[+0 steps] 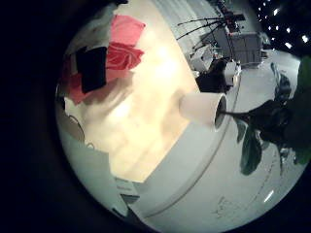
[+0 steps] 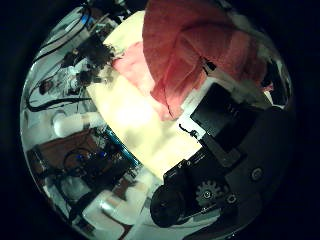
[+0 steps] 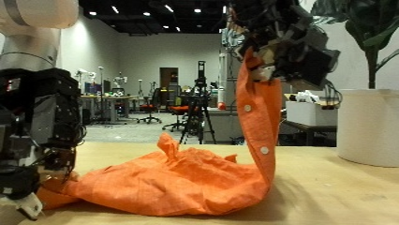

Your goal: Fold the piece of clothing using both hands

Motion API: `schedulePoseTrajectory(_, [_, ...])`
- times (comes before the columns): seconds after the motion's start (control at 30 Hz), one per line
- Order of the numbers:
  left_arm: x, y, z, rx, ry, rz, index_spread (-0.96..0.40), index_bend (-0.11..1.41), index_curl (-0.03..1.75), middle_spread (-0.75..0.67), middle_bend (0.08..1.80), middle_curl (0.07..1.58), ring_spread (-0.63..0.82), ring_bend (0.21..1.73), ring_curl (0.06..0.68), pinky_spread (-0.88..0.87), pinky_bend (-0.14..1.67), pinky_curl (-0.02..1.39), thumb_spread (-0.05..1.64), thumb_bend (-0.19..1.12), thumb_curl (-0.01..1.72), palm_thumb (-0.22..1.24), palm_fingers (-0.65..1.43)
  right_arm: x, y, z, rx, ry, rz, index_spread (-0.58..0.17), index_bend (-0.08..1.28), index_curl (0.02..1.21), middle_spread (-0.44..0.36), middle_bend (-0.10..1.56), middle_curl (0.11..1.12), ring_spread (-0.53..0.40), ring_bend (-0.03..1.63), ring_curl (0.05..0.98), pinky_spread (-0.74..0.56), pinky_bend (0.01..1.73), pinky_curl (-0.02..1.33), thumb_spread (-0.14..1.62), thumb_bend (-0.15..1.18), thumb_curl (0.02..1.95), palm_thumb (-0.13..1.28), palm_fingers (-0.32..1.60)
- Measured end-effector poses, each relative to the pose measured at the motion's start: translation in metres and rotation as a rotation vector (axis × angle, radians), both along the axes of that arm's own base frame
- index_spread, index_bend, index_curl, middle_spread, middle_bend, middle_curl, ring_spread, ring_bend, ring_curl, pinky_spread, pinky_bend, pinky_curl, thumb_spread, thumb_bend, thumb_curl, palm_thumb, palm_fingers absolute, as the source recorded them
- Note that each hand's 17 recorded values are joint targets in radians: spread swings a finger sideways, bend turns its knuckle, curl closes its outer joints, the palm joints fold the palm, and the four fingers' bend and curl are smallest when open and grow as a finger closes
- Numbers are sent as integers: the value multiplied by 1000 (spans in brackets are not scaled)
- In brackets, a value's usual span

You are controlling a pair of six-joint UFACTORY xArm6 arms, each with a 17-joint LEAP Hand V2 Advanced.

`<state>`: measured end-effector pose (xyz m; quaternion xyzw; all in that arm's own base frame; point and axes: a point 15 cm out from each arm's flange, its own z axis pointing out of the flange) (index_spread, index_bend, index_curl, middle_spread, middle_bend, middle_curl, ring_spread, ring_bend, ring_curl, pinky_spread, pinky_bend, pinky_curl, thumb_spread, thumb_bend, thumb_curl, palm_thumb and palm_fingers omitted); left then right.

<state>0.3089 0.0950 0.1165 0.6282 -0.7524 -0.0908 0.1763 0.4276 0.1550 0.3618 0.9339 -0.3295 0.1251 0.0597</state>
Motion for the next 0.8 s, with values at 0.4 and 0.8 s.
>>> schedulePoseTrajectory(0.4, [-1,1,-7,-61,-4,12,178,151,244,303,196,304,526,443,228,512,275,322,1219,-15,355,540,-15,-11,120,-24,-8,11,224,-249,1006,929,-126,1313,819,-243,1303,808,-312,1060,1076,956,129,1146,1151,1070])
schedulePoseTrajectory(0.8, [-2,3,8,-63,-26,11,178,153,252,288,196,314,514,447,228,511,270,322,1218,-15,352,542,-9,24,206,-53,115,-95,333,-254,998,941,-129,1305,828,-244,1299,817,-313,1043,1100,997,111,1181,1139,1064])
